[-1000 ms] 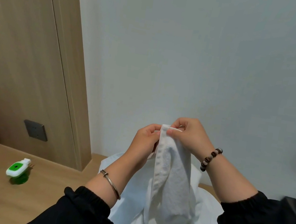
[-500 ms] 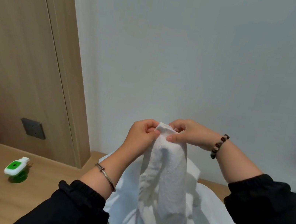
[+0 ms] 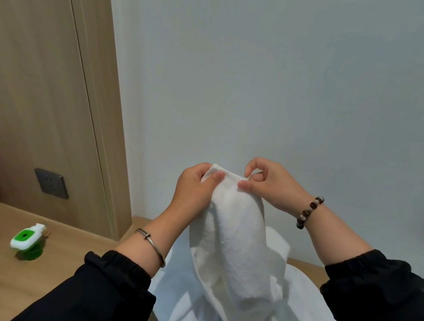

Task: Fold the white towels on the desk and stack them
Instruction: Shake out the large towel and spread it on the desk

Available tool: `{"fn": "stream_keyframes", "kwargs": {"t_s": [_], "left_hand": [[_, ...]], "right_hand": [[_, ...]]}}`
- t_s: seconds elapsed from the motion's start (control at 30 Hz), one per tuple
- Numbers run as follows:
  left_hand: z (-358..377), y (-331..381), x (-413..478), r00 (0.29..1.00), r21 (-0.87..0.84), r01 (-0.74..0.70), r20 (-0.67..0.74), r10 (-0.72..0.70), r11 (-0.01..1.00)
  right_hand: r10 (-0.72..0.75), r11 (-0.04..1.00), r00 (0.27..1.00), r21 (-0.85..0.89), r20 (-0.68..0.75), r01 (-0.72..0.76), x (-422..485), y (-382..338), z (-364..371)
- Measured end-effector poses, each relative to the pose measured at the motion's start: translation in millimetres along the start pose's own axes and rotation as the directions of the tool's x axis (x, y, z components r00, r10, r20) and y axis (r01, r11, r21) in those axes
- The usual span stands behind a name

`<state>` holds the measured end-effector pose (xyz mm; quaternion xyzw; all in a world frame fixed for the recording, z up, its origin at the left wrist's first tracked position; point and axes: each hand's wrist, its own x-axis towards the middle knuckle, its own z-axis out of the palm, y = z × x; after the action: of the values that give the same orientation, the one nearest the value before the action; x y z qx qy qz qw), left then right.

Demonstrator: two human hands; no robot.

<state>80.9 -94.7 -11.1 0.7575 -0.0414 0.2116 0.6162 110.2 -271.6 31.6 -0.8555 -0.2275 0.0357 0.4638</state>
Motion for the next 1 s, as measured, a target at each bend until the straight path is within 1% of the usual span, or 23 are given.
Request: {"fn": "stream_keyframes", "kwargs": {"t_s": [0.1,0.23,0.33,0.47,0.6,0.63,0.67,0.77,0.8,0.9,1.0], "left_hand": [[-4,-5,1,0.998,0.029,-0.025,-0.051,0.026,0.999],[-3,-7,0,0.998,0.062,-0.041,-0.049,0.044,0.997],[-3,-6,2,0.998,0.054,-0.043,-0.050,0.046,0.998],[-3,-7,0,0.999,0.049,-0.046,-0.018,0.046,0.998],[-5,-10,-1,0.999,0.062,-0.042,0.003,0.042,0.997],[-6,-11,-1,0.999,0.063,-0.041,0.001,0.041,0.997],[-8,-11,-1,0.999,0.064,-0.043,-0.004,0.044,0.997],[-13,-14,0,0.999,0.077,-0.048,-0.018,0.050,0.996],[-15,-14,0,0.999,0.085,-0.047,-0.017,0.049,0.995],[-16,-16,-1,0.999,0.103,-0.050,0.010,0.049,0.993],[-17,-17,-2,0.998,0.116,-0.052,0.034,0.048,0.992]], "right_hand": [[-0.019,0.993,0.996,0.116,0.081,0.010,-2,8,-2],[-0.031,0.973,0.997,0.232,0.075,0.013,-3,17,-4],[-0.033,0.971,0.993,0.241,0.117,0.004,-4,20,-3],[0.003,0.989,0.967,0.144,0.255,-0.041,-5,22,-1],[0.105,0.987,0.930,-0.153,0.351,-0.054,-7,28,-4],[0.122,0.981,0.917,-0.189,0.379,-0.052,-8,31,-5],[0.131,0.980,0.903,-0.190,0.409,-0.056,-9,33,-5],[0.128,0.991,0.876,-0.102,0.465,-0.091,-13,40,-6],[0.141,0.989,0.868,-0.107,0.477,-0.101,-14,43,-7],[0.228,0.949,0.834,-0.306,0.502,-0.076,-13,52,-2],[0.292,0.899,0.786,-0.437,0.545,-0.031,-12,59,7]]}}
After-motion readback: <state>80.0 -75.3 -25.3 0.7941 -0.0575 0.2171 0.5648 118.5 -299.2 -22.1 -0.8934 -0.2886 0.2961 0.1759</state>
